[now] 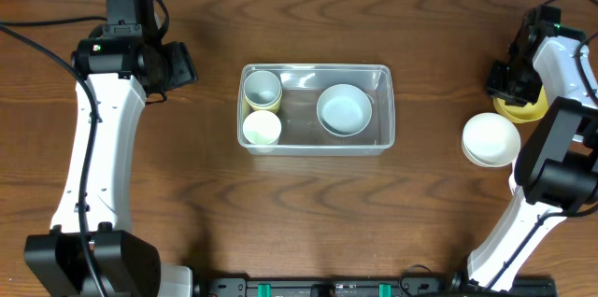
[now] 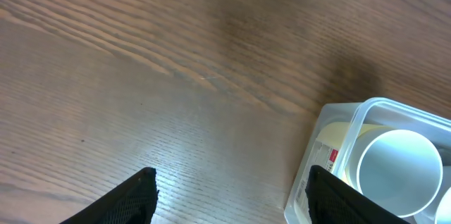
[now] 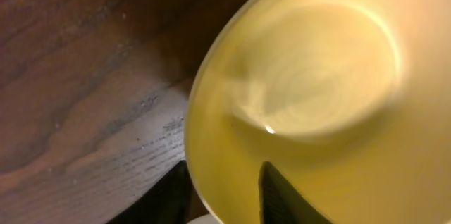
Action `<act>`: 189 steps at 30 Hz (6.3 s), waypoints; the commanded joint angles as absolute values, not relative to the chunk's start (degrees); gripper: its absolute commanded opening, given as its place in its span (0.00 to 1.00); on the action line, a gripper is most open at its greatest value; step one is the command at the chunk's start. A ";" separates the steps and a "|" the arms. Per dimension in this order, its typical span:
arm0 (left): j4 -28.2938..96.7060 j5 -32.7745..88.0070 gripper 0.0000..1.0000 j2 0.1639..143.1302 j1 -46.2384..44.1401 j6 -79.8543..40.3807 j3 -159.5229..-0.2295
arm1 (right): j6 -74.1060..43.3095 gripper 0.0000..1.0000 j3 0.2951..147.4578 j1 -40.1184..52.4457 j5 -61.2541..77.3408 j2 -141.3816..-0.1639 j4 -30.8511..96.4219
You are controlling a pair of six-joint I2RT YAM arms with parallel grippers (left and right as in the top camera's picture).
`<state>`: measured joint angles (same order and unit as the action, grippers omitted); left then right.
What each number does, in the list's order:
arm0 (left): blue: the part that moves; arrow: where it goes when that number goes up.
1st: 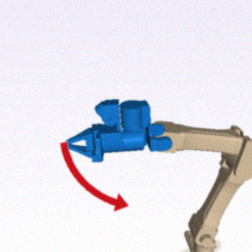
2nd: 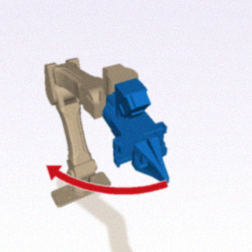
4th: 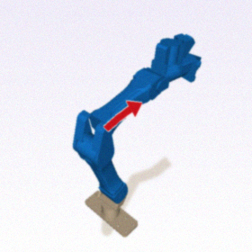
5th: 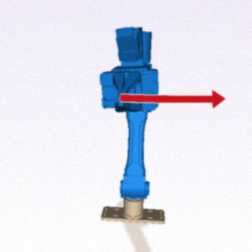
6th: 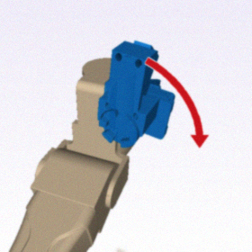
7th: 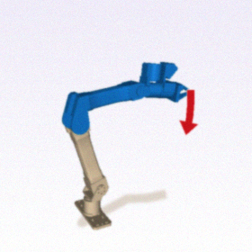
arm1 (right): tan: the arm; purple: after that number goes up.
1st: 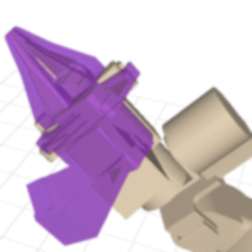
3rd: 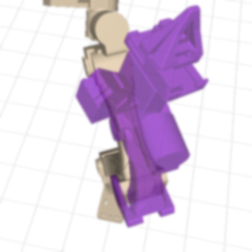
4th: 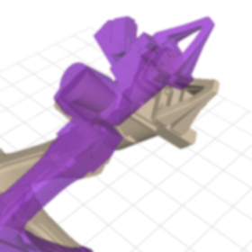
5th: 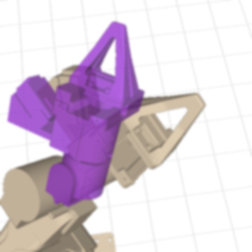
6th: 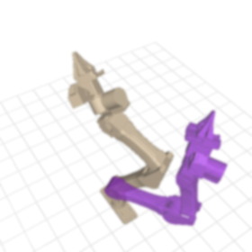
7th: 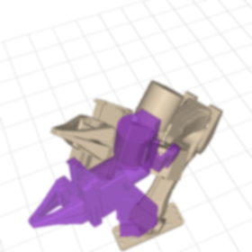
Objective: Pack container
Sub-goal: 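Move the right gripper to the yellow bowl and grasp its rim, then place the yellow bowl onto the grey bowl in the container, then move the right gripper to the white bowl and grasp its rim, then place the white bowl onto the stacked bowls in the container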
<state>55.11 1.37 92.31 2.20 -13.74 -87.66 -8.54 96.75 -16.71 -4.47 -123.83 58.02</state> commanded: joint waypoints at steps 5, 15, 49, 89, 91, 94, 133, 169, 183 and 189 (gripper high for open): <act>55.40 1.54 0.69 92.60 2.28 -14.28 -87.44 | -8.45 0.17 96.71 -16.71 -4.49 -124.07 57.60; 55.42 1.54 0.68 92.60 2.28 -14.28 -87.44 | -8.45 0.01 96.71 -16.43 -4.51 -124.07 55.92; 55.42 1.54 0.68 92.60 2.28 -14.28 -87.44 | 6.96 0.01 108.66 23.22 -1.28 -106.19 68.53; 55.42 1.52 0.69 92.60 2.28 -14.26 -87.44 | 0.03 0.21 109.47 31.53 -5.15 -117.40 70.96; 55.40 1.52 0.68 92.60 2.28 -14.26 -87.44 | -2.85 0.22 109.84 28.86 -6.74 -114.30 70.54; 55.42 1.52 0.68 92.60 2.28 -14.26 -87.44 | -7.90 0.25 109.84 23.11 -7.31 -108.33 69.65; 55.68 1.52 0.69 92.60 2.28 -14.26 -87.44 | -31.62 0.61 64.62 -6.96 -1.30 -101.95 48.82; 55.86 1.52 0.68 92.60 2.28 -14.28 -87.44 | -19.38 0.01 67.42 -5.26 -4.05 -101.89 39.59; 55.90 1.52 0.69 92.60 2.28 -14.28 -87.44 | 4.45 0.01 101.01 14.63 0.23 -101.89 61.49; 55.90 1.52 0.68 92.60 2.28 -14.28 -87.44 | 7.33 0.01 102.21 25.41 0.27 -102.43 62.65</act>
<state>55.66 1.37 92.31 2.20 -13.74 -87.66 3.68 101.62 22.11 0.03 -101.93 62.11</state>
